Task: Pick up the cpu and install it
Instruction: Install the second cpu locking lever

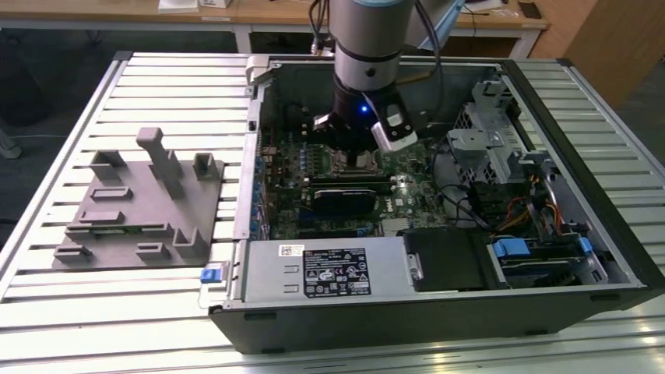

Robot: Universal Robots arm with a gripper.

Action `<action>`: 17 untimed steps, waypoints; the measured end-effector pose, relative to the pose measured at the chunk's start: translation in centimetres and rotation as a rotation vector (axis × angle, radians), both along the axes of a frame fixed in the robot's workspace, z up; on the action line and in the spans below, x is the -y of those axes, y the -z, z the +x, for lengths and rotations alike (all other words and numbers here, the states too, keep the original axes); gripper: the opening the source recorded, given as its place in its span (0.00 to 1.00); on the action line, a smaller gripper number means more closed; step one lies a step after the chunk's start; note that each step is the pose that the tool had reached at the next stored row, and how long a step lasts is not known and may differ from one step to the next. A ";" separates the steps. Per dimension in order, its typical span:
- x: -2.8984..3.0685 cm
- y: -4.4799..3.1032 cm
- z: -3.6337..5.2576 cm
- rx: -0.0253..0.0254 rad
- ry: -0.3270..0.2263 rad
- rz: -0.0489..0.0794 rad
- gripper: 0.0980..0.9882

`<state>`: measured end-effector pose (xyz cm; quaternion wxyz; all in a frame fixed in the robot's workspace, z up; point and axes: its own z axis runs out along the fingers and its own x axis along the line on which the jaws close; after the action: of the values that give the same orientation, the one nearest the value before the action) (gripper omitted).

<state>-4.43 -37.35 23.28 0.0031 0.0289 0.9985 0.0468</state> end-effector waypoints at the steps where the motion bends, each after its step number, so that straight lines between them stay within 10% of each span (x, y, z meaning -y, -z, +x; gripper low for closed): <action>1: 0.02 0.03 -0.07 0.0000 0.000 0.000 0.01; 10: 0.09 1.21 -0.21 -0.0058 0.000 0.000 0.01; 17: 0.92 1.38 -0.33 -0.0058 0.000 0.048 0.01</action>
<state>-4.76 -38.26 21.90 -0.0005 0.0290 0.9971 0.0709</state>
